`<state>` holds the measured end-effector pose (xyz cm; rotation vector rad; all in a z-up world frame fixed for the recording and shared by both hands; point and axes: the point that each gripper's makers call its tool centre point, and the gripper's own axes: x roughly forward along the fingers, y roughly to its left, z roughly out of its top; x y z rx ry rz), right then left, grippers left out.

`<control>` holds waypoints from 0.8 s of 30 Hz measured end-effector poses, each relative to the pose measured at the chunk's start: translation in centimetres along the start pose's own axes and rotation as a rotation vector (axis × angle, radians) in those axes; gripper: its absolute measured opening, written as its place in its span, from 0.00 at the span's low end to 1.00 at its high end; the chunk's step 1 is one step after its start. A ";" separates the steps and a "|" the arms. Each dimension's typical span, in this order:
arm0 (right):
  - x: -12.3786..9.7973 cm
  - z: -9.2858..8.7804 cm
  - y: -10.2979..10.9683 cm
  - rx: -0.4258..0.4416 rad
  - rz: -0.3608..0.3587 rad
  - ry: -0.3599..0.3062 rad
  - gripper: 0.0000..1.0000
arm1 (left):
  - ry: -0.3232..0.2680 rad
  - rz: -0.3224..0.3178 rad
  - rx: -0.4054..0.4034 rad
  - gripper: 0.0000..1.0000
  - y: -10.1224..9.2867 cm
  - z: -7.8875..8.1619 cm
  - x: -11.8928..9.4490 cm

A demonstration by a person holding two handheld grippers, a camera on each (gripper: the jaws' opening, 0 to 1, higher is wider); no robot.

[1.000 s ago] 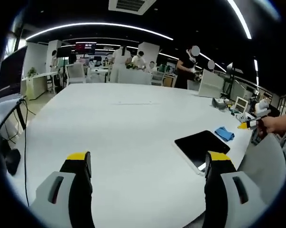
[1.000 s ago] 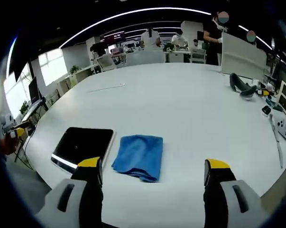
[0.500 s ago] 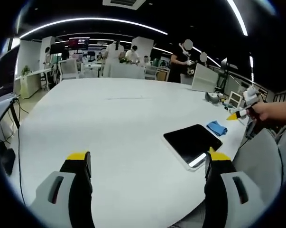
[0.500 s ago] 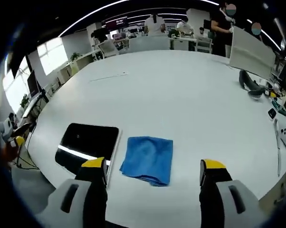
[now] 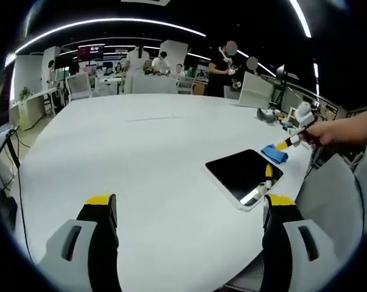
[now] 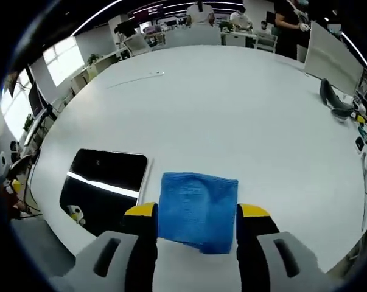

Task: Wipe the mirror surface with the cleaning cloth until all visible marks leave the cleaned area.

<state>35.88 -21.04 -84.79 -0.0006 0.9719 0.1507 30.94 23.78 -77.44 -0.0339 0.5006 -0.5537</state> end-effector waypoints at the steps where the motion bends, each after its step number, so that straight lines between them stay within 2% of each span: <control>1: 0.3 -0.1 -0.1 0.008 -0.001 0.008 0.48 | -0.001 -0.002 0.012 0.99 -0.1 0.1 0.0; 4: 0.9 -0.4 -0.6 0.022 -0.030 0.023 0.42 | -0.004 -0.002 0.008 0.99 -0.2 0.0 -0.1; 10: 2.0 -1.3 -0.4 0.077 -0.012 0.038 0.37 | -0.004 0.002 0.003 0.99 -0.4 -0.2 -0.1; 14: 2.3 -0.9 -0.9 0.060 -0.061 0.032 0.30 | -0.011 0.006 -0.004 0.99 -0.1 -0.1 -0.1; 18: 1.9 -0.5 -0.1 0.018 -0.051 0.028 0.27 | -0.010 0.020 -0.016 0.99 0.4 -0.4 -0.5; 21: 2.1 -0.8 0.5 -0.030 -0.037 0.043 0.26 | -0.007 0.025 -0.023 0.99 0.4 -0.7 -0.5; 23: 2.4 -1.1 0.7 -0.032 -0.034 0.053 0.26 | -0.004 0.026 -0.023 0.99 0.4 -0.8 -0.5; 24: 2.5 -1.3 0.3 -0.048 -0.064 0.061 0.24 | -0.003 0.026 -0.023 0.99 0.4 -0.8 -0.5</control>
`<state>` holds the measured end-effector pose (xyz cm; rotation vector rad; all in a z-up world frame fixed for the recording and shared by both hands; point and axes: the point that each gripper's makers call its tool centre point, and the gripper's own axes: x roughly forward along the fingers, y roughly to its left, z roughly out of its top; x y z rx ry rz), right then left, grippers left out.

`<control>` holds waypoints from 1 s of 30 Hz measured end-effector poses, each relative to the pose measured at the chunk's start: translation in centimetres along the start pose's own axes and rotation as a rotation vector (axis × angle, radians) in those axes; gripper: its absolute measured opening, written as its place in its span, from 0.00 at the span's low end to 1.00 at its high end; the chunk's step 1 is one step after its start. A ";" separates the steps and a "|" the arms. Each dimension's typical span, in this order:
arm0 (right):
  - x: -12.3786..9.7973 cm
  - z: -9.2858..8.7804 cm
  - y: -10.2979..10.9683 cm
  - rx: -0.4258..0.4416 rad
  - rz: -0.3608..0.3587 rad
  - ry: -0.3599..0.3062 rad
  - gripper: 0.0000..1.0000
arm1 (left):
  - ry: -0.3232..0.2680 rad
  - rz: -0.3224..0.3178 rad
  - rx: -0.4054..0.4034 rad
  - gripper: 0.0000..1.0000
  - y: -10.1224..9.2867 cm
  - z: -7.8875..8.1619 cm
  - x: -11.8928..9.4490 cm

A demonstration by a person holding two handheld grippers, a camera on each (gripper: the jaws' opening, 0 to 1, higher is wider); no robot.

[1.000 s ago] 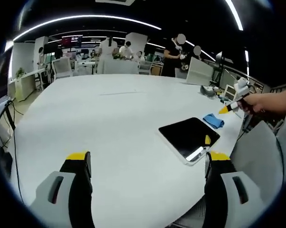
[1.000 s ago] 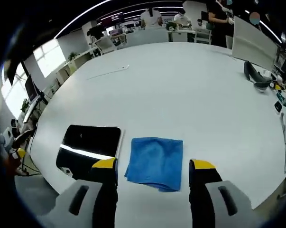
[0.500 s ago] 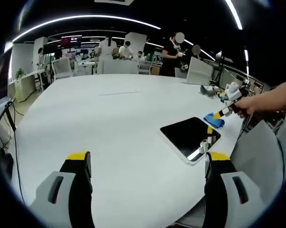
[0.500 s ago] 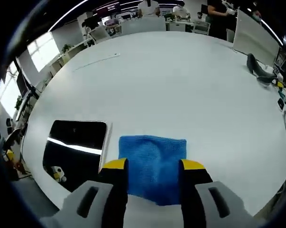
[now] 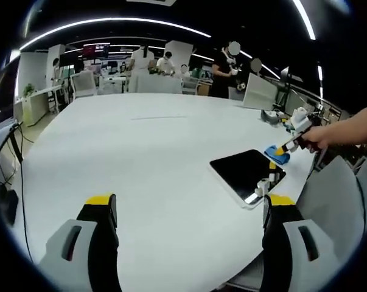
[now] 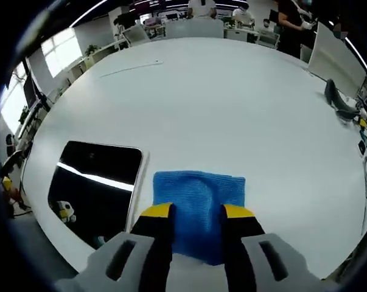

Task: Wipe the mirror surface with the cleaning cloth until all visible marks leave the cleaned area.

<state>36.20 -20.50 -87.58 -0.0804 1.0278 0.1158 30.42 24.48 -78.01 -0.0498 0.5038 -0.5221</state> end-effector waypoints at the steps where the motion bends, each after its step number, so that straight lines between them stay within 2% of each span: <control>1: 0.0 0.1 -0.2 -0.021 -0.009 -0.007 0.23 | -0.002 0.000 -0.001 0.99 0.0 0.1 0.0; 3: 0.2 0.3 -0.1 0.009 -0.013 0.001 0.23 | -0.001 -0.001 -0.002 0.99 0.0 0.0 0.1; 6: 0.3 0.5 0.2 -0.016 -0.034 0.009 0.21 | 0.003 -0.003 -0.002 0.99 -0.1 -0.2 0.2; 9: 0.5 0.7 0.9 -0.058 -0.031 0.014 0.12 | 0.013 -0.006 -0.001 0.99 -0.1 -0.3 0.4; 13: 0.6 0.9 0.2 0.017 -0.051 0.010 0.07 | -0.010 -0.008 -0.015 0.99 -0.1 0.3 0.5; 15: 0.6 0.9 -0.1 0.015 -0.052 0.013 0.03 | -0.021 -0.010 -0.032 0.99 -0.1 0.4 0.5; 21: 0.6 1.1 -0.1 0.026 -0.043 0.011 0.02 | -0.014 -0.011 -0.023 0.99 0.0 0.1 0.4; 27: 0.5 1.6 0.0 0.219 0.030 0.021 0.02 | -0.006 -0.011 -0.013 0.99 -0.2 -0.1 0.1; 28: 0.1 2.0 0.0 0.238 0.026 -0.005 0.02 | -0.006 -0.011 -0.011 0.99 -0.3 -0.1 0.1; 30: -0.2 2.3 -0.7 0.240 -0.003 -0.016 0.02 | -0.009 -0.008 -0.014 0.99 -0.1 0.0 0.0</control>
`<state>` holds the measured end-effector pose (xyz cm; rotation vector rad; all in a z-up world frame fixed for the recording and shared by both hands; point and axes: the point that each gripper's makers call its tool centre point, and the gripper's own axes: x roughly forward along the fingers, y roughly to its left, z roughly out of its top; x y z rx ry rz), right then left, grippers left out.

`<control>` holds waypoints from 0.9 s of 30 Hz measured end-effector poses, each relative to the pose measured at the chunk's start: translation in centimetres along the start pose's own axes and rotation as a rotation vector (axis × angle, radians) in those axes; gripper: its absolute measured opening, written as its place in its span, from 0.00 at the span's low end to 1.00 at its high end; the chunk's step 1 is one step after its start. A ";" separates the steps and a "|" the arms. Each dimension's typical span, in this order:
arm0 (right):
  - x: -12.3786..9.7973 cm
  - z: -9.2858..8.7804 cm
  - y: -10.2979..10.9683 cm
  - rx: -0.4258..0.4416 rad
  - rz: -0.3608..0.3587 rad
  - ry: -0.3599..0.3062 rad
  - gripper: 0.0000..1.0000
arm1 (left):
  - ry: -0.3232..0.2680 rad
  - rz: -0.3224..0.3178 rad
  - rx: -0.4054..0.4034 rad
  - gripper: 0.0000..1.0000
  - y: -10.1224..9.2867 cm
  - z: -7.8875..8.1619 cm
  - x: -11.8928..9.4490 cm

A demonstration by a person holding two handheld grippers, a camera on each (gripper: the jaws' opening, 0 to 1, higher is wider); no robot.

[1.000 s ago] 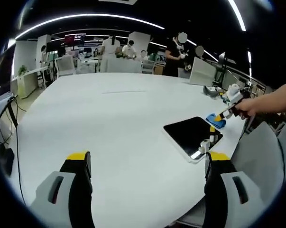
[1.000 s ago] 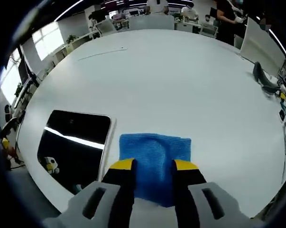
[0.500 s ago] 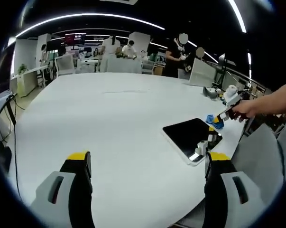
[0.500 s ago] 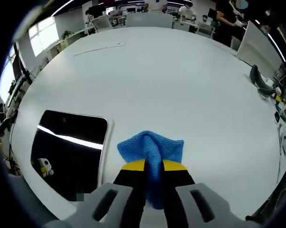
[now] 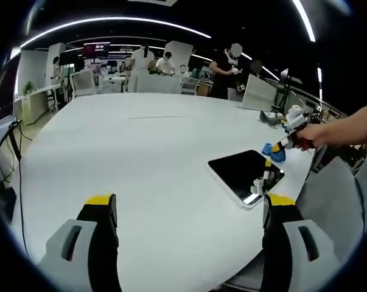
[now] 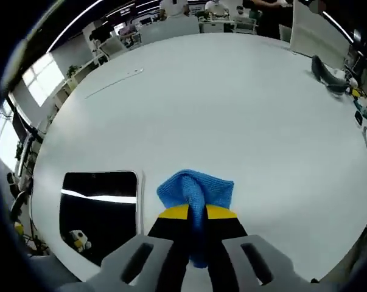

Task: Wipe the mirror surface with the cleaning cloth until all visible marks leave the cleaned area.

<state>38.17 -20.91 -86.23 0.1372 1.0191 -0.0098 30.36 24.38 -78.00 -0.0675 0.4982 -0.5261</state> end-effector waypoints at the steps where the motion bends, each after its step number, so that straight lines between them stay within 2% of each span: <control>1: -0.1 0.3 0.2 0.000 0.011 -0.006 0.03 | -0.002 0.001 -0.001 0.99 0.1 0.0 0.0; 3: -0.4 0.4 0.6 0.035 0.030 0.003 0.03 | -0.004 0.005 -0.001 0.99 0.2 0.1 0.0; 6: -0.8 0.8 1.4 0.043 0.049 0.005 0.03 | -0.009 0.004 -0.003 0.99 0.1 0.2 0.1; 8: -0.7 0.7 2.3 0.035 0.076 0.036 0.03 | -0.010 0.002 -0.005 0.99 0.0 0.2 0.2; 11: -0.6 1.2 3.1 0.048 0.072 0.031 0.03 | -0.004 -0.007 0.002 0.99 -0.3 0.0 0.3; 12: -0.5 1.4 3.7 0.052 0.092 0.036 0.03 | -0.003 -0.011 0.003 0.99 -0.3 -0.1 0.3; 17: -0.3 2.1 5.0 0.108 0.084 0.009 0.02 | 0.006 -0.016 0.013 0.99 -0.5 -0.2 0.3; 27: 1.4 2.2 7.0 0.103 0.096 0.036 0.02 | 0.012 -0.012 0.016 0.99 -0.4 -0.2 0.1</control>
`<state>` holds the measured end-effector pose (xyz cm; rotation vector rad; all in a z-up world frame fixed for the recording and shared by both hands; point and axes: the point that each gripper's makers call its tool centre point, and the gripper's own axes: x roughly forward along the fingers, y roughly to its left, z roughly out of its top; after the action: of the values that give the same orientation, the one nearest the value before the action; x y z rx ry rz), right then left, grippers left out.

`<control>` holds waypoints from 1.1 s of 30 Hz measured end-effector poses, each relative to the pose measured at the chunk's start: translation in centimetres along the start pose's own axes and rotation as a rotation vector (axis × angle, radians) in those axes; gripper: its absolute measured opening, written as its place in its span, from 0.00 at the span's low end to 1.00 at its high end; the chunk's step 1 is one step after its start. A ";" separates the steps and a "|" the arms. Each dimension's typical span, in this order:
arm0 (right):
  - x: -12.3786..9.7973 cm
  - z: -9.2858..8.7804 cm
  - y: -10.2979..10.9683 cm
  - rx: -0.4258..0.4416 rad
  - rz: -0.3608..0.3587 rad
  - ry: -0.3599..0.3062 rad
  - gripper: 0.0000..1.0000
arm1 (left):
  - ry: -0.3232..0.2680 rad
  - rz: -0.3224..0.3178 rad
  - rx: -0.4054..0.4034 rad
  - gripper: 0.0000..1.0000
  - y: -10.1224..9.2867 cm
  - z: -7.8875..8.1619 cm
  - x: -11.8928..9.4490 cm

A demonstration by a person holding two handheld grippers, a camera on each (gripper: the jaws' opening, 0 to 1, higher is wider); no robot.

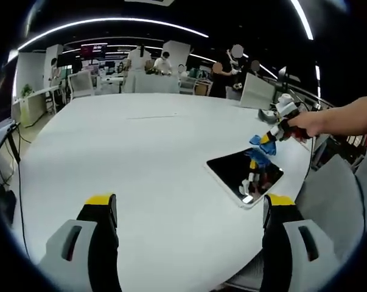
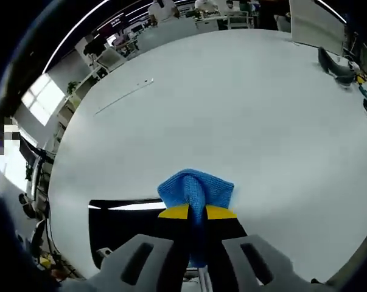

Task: Wipe the mirror surface with the cleaning cloth until all visible marks leave the cleaned area.

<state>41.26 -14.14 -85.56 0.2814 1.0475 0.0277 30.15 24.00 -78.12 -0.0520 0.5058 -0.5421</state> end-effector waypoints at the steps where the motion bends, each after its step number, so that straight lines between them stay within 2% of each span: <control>1: 0.2 -0.1 0.1 0.008 0.002 0.006 0.02 | 0.006 -0.007 0.004 0.99 -0.2 -0.1 0.0; 4: 0.7 -0.6 0.7 0.016 0.000 0.027 0.02 | 0.024 -0.027 0.029 0.99 -0.6 -0.3 0.0; 9: 1.3 -1.5 1.7 -0.015 -0.006 0.051 0.02 | 0.005 0.005 0.014 0.99 1.1 0.2 -0.4; 12: 1.4 -1.4 1.6 -0.020 -0.023 0.050 0.02 | 0.023 0.019 0.054 0.99 1.3 -0.1 -0.6; 18: 1.4 -1.4 1.9 -0.003 -0.012 0.067 0.02 | 0.035 -0.005 0.068 0.99 0.8 -0.6 -0.7; 24: 1.5 -1.8 3.6 -0.002 0.013 0.068 0.02 | 0.046 -0.018 0.070 0.99 0.6 -0.6 -0.4; 26: 1.5 -1.8 3.9 -0.027 0.000 0.059 0.02 | 0.058 -0.017 0.097 0.98 0.6 -0.7 -0.2; 29: 1.6 -2.0 4.6 0.014 0.014 0.053 0.02 | 0.064 -0.026 0.104 0.98 0.5 -0.9 0.0; 33: 1.8 -2.2 5.4 -0.047 0.014 0.057 0.02 | 0.058 -0.031 0.092 0.98 0.3 -0.8 0.2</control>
<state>40.90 -8.14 -86.80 0.2464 1.1003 0.0734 30.07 24.24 -78.94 0.0432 0.5364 -0.5979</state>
